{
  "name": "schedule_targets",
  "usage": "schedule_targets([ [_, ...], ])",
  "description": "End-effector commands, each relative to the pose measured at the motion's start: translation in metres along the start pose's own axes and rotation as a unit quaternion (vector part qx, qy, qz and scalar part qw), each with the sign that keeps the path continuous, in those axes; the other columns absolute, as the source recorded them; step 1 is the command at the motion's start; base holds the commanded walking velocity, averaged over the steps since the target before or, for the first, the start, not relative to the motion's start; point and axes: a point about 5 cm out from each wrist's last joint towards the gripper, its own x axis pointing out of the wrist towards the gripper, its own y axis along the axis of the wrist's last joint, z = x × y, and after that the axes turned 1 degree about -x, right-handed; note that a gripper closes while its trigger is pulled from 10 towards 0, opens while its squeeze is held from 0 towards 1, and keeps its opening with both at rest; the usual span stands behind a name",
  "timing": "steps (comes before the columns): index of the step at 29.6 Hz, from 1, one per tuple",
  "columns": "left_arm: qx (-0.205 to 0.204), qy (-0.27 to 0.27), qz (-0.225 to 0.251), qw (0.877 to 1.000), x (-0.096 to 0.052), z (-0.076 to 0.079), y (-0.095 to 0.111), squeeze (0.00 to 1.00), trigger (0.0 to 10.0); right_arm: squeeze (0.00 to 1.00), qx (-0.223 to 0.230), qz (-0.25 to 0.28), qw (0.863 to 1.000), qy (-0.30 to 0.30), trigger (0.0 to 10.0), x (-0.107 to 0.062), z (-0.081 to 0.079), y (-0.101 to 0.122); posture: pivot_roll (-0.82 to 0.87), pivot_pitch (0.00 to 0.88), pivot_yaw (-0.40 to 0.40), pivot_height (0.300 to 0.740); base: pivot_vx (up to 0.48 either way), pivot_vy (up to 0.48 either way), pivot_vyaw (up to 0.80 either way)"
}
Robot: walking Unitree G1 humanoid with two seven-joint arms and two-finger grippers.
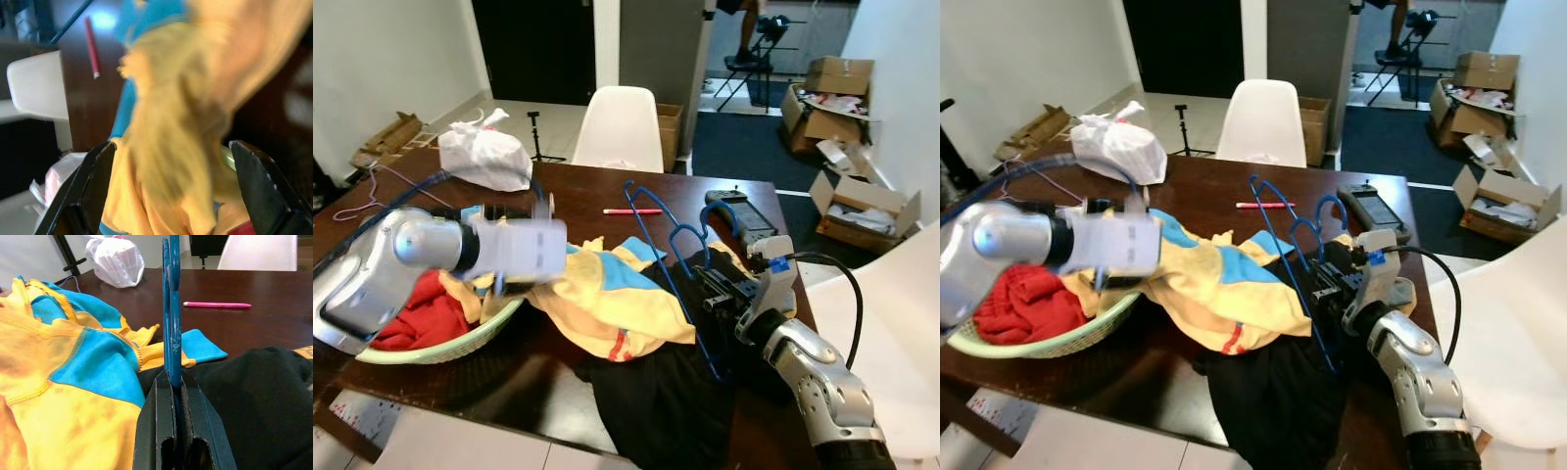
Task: Hang hanger
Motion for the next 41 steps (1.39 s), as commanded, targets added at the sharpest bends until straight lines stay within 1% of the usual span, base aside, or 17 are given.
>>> schedule_targets([
  [1, 0.074, -0.014, -0.010, 0.997, 0.000, 0.002, 0.000, 0.00, 10.0, 0.00, 0.004, -0.003, 1.000, 0.003, 10.0, 0.001, -0.001, -0.001, 0.03, 0.006, 0.000, 0.740, 0.000, 0.000, 0.00],
  [4, 0.092, -0.009, -0.011, 0.996, 0.001, 0.001, 0.000, 0.00, 10.0, 0.00, 0.004, -0.003, 1.000, 0.003, 10.0, 0.001, -0.001, -0.001, 0.03, 0.006, 0.000, 0.740, 0.000, 0.000, 0.00],
  [8, 0.143, 0.004, -0.027, 0.989, 0.006, -0.003, -0.007, 0.00, 10.0, 0.00, 0.004, -0.004, 1.000, 0.002, 10.0, 0.001, -0.001, -0.001, 0.03, 0.005, 0.002, 0.740, 0.000, 0.000, 0.00],
  [9, 0.129, 0.007, -0.032, 0.991, 0.012, 0.000, -0.012, 0.00, 10.0, 0.00, 0.003, -0.003, 1.000, 0.001, 10.0, 0.001, -0.001, -0.001, 0.02, 0.003, 0.010, 0.740, 0.000, 0.000, 0.00],
  [10, 0.129, 0.007, -0.032, 0.991, 0.012, 0.000, -0.012, 0.00, 10.0, 0.00, 0.003, -0.003, 1.000, 0.001, 10.0, 0.001, -0.001, -0.001, 0.02, 0.003, 0.010, 0.740, 0.000, 0.000, 0.00],
  [11, 0.103, 0.004, -0.039, 0.994, 0.022, 0.008, -0.021, 0.00, 10.0, 0.00, 0.002, -0.003, 1.000, -0.001, 10.0, 0.001, -0.001, -0.001, 0.01, 0.003, 0.011, 0.740, 0.000, 0.000, 0.00],
  [12, 0.103, 0.004, -0.039, 0.994, 0.022, 0.008, -0.021, 0.00, 10.0, 0.00, 0.002, -0.003, 1.000, -0.001, 10.0, 0.001, -0.001, -0.001, 0.01, 0.003, 0.011, 0.740, 0.000, 0.000, 0.00],
  [15, 0.079, -0.007, -0.040, 0.996, 0.032, 0.019, -0.029, 0.00, 10.0, 0.00, 0.001, -0.002, 1.000, -0.001, 10.0, 0.000, -0.001, -0.001, 0.01, 0.004, 0.012, 0.740, 0.000, 0.000, 0.00],
  [17, 0.079, -0.007, -0.040, 0.996, 0.032, 0.019, -0.029, 0.00, 10.0, 0.00, 0.001, -0.002, 1.000, -0.001, 10.0, 0.000, -0.001, -0.001, 0.01, 0.004, 0.012, 0.740, 0.000, 0.000, 0.00],
  [18, 0.060, -0.005, -0.033, 0.998, 0.037, 0.023, -0.029, 0.00, 10.0, 0.00, 0.001, -0.002, 1.000, -0.001, 10.0, 0.000, -0.001, -0.001, 0.01, 0.002, 0.012, 0.740, 0.000, 0.000, 0.00],
  [19, 0.060, -0.005, -0.033, 0.998, 0.037, 0.023, -0.029, 0.00, 10.0, 0.00, 0.001, -0.002, 1.000, -0.001, 10.0, 0.000, -0.001, -0.001, 0.01, 0.002, 0.012, 0.740, 0.000, 0.000, 0.00],
  [22, 0.016, 0.014, -0.013, 1.000, 0.042, 0.021, -0.023, 0.00, 10.0, 0.00, 0.002, -0.002, 1.000, -0.001, 10.0, 0.000, -0.001, -0.001, 0.01, 0.000, 0.010, 0.740, 0.000, 0.000, 0.00],
  [23, 0.016, 0.014, -0.013, 1.000, 0.042, 0.021, -0.023, 0.00, 10.0, 0.00, 0.002, -0.002, 1.000, -0.001, 10.0, 0.000, -0.001, -0.001, 0.01, 0.000, 0.010, 0.740, 0.000, 0.000, 0.00],
  [26, -0.011, 0.028, 0.003, 1.000, 0.046, 0.017, -0.019, 0.00, 10.0, 0.00, 0.003, -0.002, 1.000, 0.000, 10.0, 0.000, -0.002, -0.001, 0.01, 0.000, 0.010, 0.740, 0.000, 0.000, 0.00],
  [39, -0.033, 0.017, -0.005, 0.999, 0.054, 0.025, -0.020, 0.00, 10.0, 0.00, 0.008, 0.000, 1.000, 0.001, 10.0, -0.001, -0.004, -0.002, 0.00, 0.004, 0.017, 0.740, 0.000, 0.000, 0.00],
  [40, -0.044, 0.015, -0.012, 0.999, 0.056, 0.027, -0.022, 0.00, 7.4, 0.00, 0.009, 0.001, 1.000, 0.001, 10.0, -0.001, -0.004, -0.002, 0.00, 0.007, 0.018, 0.740, 0.000, 0.000, 0.00],
  [41, -0.050, 0.014, -0.015, 0.999, 0.057, 0.028, -0.023, 0.00, 7.4, 0.00, 0.009, 0.001, 1.000, 0.001, 10.0, -0.001, -0.005, -0.001, 0.00, 0.007, 0.018, 0.740, 0.000, 0.000, 0.00],
])
